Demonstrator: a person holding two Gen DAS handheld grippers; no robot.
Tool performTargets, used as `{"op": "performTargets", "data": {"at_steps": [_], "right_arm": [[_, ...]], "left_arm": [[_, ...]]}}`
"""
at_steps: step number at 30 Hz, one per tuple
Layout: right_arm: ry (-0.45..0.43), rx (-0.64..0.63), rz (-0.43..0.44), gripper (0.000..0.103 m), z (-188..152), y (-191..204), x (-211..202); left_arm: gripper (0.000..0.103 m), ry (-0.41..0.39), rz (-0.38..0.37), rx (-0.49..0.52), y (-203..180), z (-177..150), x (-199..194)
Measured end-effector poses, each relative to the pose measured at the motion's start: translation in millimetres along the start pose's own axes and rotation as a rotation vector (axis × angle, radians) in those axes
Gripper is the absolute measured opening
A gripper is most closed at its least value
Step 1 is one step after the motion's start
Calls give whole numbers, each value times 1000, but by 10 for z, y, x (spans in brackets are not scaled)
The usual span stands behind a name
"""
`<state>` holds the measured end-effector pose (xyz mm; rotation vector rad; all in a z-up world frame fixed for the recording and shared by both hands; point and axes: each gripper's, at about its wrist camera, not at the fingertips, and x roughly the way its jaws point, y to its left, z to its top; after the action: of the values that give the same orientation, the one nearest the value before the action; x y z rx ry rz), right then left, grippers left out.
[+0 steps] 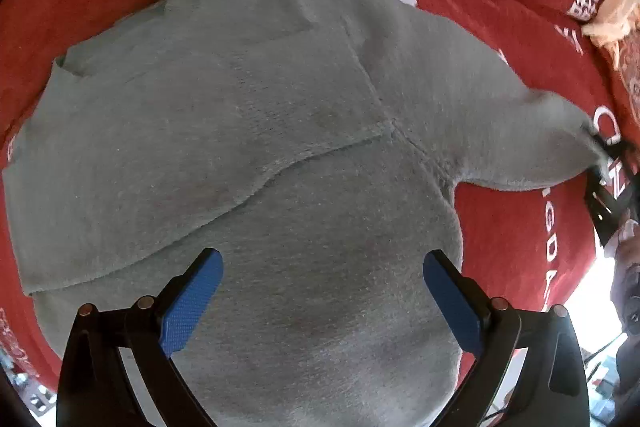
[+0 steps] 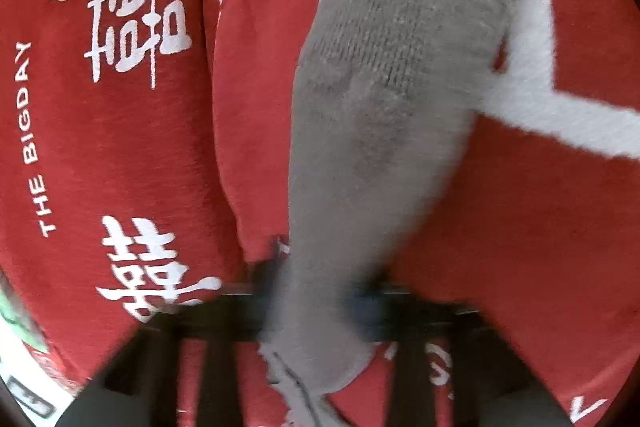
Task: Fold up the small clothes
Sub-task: 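Grasp the cuff of the other sweater sleeve with the right gripper, then fold the held sleeve across the sweater body with the right gripper, release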
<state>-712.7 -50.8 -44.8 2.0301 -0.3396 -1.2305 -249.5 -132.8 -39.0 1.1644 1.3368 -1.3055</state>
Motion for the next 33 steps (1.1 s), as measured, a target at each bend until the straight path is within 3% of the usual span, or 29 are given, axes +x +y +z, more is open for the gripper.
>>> {"op": "performTargets", "data": {"at_steps": [5,10,17,22,25,30,33], "right_arm": [[58,-67,122,6,-103,219,15],[154,-216,244,6,-387,729,75],[278,-452,272,6,-1126,1506,427],[380,-707,216,6,-1940,1927,790],[470,-845,138,6,-2530,2009,1129],[592,-957,-73,6,-3300,1648,1727],[622,-958,-211,10,-3519,1334,1990]], "left_arm": [[101,-20,-8,-38,340,-188,-139],[101,-31,-23,-67,685,-300,-223],[101,-89,-10,-146,1192,-450,-434],[101,-130,0,-209,1664,-666,-534],[101,-144,-3,-263,2087,-840,-696],[101,-188,36,-312,2629,-941,-856],[101,-181,37,-315,2822,-1014,-816]]}}
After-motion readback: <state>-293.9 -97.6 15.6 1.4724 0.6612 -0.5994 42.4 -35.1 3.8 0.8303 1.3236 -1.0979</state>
